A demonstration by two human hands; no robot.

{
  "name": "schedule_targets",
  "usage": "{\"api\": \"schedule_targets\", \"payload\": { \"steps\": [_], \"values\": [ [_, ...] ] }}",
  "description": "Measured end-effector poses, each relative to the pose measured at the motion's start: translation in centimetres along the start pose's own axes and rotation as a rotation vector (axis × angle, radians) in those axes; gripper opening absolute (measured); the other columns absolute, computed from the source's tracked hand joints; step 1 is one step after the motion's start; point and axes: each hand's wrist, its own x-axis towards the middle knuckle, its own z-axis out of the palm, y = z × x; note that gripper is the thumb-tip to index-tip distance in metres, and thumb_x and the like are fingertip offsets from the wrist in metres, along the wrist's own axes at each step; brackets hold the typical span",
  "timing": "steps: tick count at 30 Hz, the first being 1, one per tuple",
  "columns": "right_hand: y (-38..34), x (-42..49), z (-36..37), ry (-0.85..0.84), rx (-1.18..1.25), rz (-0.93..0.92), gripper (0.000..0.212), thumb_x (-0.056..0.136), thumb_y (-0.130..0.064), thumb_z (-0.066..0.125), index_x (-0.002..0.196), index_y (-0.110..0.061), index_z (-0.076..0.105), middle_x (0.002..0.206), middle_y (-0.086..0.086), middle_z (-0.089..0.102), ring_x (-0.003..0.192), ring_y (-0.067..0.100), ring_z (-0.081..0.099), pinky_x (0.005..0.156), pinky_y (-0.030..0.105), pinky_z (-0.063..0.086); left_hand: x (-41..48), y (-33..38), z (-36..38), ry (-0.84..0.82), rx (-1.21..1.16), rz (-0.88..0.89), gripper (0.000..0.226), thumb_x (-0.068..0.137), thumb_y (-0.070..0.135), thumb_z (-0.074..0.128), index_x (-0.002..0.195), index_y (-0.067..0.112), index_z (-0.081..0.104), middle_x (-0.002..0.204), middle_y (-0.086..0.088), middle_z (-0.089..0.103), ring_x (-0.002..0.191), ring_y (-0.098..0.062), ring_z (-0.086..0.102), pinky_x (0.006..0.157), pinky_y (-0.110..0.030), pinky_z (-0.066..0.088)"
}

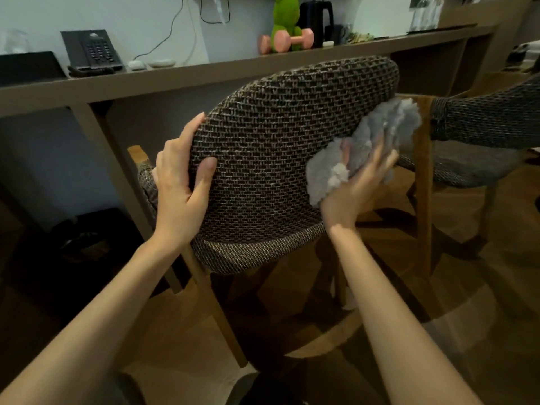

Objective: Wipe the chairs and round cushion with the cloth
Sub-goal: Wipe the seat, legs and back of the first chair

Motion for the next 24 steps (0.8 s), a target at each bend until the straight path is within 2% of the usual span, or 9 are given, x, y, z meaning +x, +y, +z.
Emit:
{"api": "schedule_targets", "payload": {
  "steps": [2,4,8,11,13,15,18,22,24],
  "values": [
    [-0.5,-1.8,0.8,-0.021,0.011,-0.060,0.059,0.095,-0.033,0.049,0.142,0.001,0.037,0.146,0.017,0.025,0.139,0.021,0.023,0.118,0.027,0.020,0.0,0.1,0.2,0.026,0.010,-0.006,0.045,0.099,0.037,0.037,0.143,0.035,0.028,0.118,0.032,0.042,0.108,0.013,0.034,0.101,-0.020,0.020],
    [-1.1,-4.1,1.0,-0.132,-0.037,-0.259,0.060,0.090,-0.029,0.053,0.139,0.003,0.041,0.141,0.019,0.029,0.134,0.027,0.028,0.115,0.029,0.022,0.0,0.1,0.4,0.039,0.021,-0.007,0.045,0.098,0.037,0.037,0.143,0.033,0.029,0.117,0.032,0.042,0.108,0.014,0.034,0.101,-0.019,0.020],
    [-0.7,-5.3,-0.5,-0.375,-0.107,-0.656,0.058,0.085,-0.025,0.059,0.137,-0.007,0.042,0.126,0.005,0.034,0.119,0.029,0.037,0.110,0.037,0.032,0.1,-0.1,0.2,0.015,0.020,0.002,0.046,0.099,0.037,0.037,0.144,0.030,0.029,0.123,0.036,0.041,0.111,0.013,0.035,0.104,-0.022,0.020],
    [-1.2,-1.7,-1.5,-0.119,-0.055,-0.398,0.057,0.090,-0.028,0.052,0.141,-0.011,0.036,0.136,0.007,0.028,0.132,0.012,0.023,0.115,0.023,0.020,0.0,-0.1,0.2,0.016,0.015,0.010,0.047,0.099,0.038,0.036,0.144,0.031,0.028,0.124,0.039,0.038,0.112,0.015,0.033,0.103,-0.015,0.019],
    [-2.4,0.5,-0.7,-0.078,-0.031,-0.201,0.061,0.091,-0.034,0.045,0.145,-0.010,0.029,0.145,0.012,0.024,0.139,0.014,0.012,0.119,0.035,0.015,0.0,0.0,0.4,0.016,0.022,-0.003,0.047,0.099,0.039,0.036,0.144,0.031,0.028,0.124,0.038,0.038,0.114,0.016,0.032,0.103,-0.010,0.016],
    [-3.6,0.0,0.7,-0.123,-0.033,-0.178,0.064,0.089,-0.032,0.043,0.145,-0.006,0.029,0.150,0.023,0.024,0.142,0.021,0.012,0.118,0.051,0.011,0.0,0.1,0.6,0.028,0.034,-0.023,0.047,0.100,0.038,0.036,0.145,0.029,0.029,0.124,0.038,0.038,0.115,0.016,0.032,0.103,-0.006,0.012],
    [-3.6,-3.6,1.6,-0.228,-0.030,-0.415,0.059,0.086,-0.027,0.051,0.140,-0.009,0.035,0.145,0.028,0.033,0.138,0.029,0.022,0.117,0.043,0.010,0.0,0.4,0.7,0.060,0.046,-0.020,0.047,0.100,0.041,0.035,0.144,0.029,0.029,0.124,0.036,0.039,0.116,0.014,0.033,0.103,-0.006,0.011],
    [-2.3,-4.6,1.4,-0.391,-0.116,-0.799,0.050,0.089,-0.026,0.059,0.135,-0.009,0.050,0.140,0.017,0.045,0.125,0.029,0.034,0.112,0.030,0.019,0.0,0.7,0.6,0.038,0.042,-0.039,0.045,0.099,0.044,0.035,0.143,0.038,0.026,0.124,0.037,0.039,0.116,0.011,0.035,0.104,-0.007,0.014],
    [-1.0,-3.2,0.5,-0.353,-0.141,-0.835,0.046,0.095,-0.031,0.051,0.135,-0.009,0.047,0.141,0.014,0.042,0.125,0.024,0.033,0.104,0.029,0.024,0.0,0.8,0.5,0.023,0.036,-0.058,0.046,0.099,0.041,0.035,0.143,0.036,0.026,0.124,0.035,0.039,0.117,0.009,0.034,0.103,-0.005,0.014]
  ]
}}
